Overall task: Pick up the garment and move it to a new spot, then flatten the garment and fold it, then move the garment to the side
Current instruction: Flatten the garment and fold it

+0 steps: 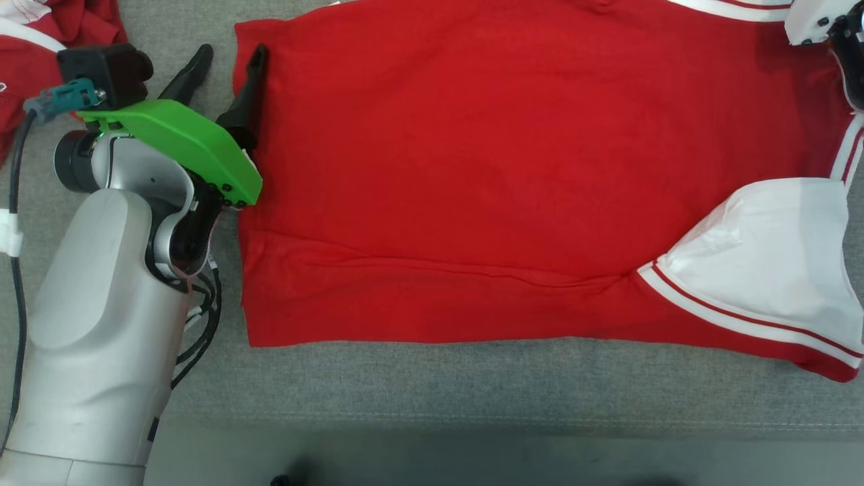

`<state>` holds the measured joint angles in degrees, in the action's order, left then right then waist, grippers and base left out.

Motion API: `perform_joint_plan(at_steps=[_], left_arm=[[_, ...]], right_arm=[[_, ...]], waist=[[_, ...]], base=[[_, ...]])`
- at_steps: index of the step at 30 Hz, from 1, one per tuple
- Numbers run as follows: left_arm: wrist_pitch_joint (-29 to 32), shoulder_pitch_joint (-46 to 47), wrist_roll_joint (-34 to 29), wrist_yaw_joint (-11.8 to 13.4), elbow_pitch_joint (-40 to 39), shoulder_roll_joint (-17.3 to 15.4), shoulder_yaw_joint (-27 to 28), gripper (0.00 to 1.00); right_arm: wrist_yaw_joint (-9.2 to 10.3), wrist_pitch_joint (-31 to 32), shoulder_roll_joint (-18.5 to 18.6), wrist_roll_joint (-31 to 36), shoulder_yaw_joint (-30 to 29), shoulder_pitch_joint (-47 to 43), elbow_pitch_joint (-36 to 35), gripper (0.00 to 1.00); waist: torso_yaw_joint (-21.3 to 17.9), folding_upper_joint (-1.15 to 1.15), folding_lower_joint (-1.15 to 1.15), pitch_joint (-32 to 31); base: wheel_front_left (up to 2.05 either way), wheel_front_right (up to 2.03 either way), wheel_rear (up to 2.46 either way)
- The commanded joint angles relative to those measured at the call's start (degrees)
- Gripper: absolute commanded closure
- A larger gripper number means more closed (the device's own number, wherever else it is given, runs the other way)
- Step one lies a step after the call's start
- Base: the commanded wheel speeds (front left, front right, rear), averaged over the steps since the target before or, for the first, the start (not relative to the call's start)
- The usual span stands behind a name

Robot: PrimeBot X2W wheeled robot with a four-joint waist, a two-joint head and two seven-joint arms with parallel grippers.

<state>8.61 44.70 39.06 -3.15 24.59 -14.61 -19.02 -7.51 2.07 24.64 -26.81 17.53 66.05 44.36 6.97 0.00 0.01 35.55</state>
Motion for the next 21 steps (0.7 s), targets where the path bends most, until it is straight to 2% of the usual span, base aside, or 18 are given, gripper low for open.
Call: perform_joint_plan(at_steps=[1,7,13,14,16,17,18,19,20,21], left_arm=[[1.0,1.3,0.9,-0.8,1.2,0.7,-0.4,0.00],[2.6,2.6,2.5,-1.9,3.7,2.1,-1.2,0.00],[4.6,3.5,4.1,-2.6,6.3,3.3,-2.3,0.00],[5.2,3.7,4.5,-2.8,6.6,3.5,-2.6,0.00],[5.9,3.9,5.4,-3.2,6.9,3.7,-2.9,0.00],[6.4,4.0,5.9,-3.4,7.1,3.7,-3.2,0.10],[6.9,4.0,6.5,-3.6,7.0,3.9,-3.4,0.33],[7.1,4.1,6.9,-3.8,6.8,3.9,-3.6,0.52],[7.1,4.1,7.1,-4.0,6.5,3.7,-3.8,0.62],[7.0,4.2,7.1,-4.1,6.4,3.3,-3.8,0.76]], right_arm=[[0.04,0.6,0.0,-1.0,0.8,1.8,1.5,0.00],[0.04,3.0,-1.0,-5.6,1.7,5.2,5.1,0.00],[0.04,6.8,-0.2,-7.9,5.0,8.6,7.1,0.00],[0.04,7.2,-0.1,-8.4,5.5,9.0,7.4,0.13],[0.04,8.3,-0.1,-9.2,6.6,9.6,7.7,0.54],[0.04,8.7,-0.1,-9.6,7.0,9.7,7.8,0.66],[0.04,9.2,0.0,-10.0,7.6,9.8,7.7,0.89],[0.04,9.6,0.2,-10.4,8.0,9.9,7.7,1.00],[0.04,9.8,0.4,-10.7,8.5,10.0,7.5,1.00],[0.05,9.6,0.6,-11.0,8.8,10.3,7.2,1.00]], waist=[[1.2,0.00,-0.01,1.2],[2.2,0.00,-0.01,1.9],[2.8,0.00,-0.01,2.3],[2.9,0.00,-0.01,2.2],[2.9,0.00,-0.01,2.2],[2.8,0.00,-0.01,2.1],[2.8,0.00,-0.01,2.0],[2.7,0.00,-0.01,1.9],[2.6,0.00,-0.01,1.9],[2.6,0.00,-0.01,1.8]], base=[[0.00,0.00,0.00],[0.00,0.00,0.00],[0.00,0.00,0.00],[0.00,0.00,0.00],[0.00,0.00,0.00],[0.00,0.00,0.00],[0.00,0.00,0.00],[0.00,0.00,0.00],[0.00,0.00,0.00],[0.00,0.00,0.00]])
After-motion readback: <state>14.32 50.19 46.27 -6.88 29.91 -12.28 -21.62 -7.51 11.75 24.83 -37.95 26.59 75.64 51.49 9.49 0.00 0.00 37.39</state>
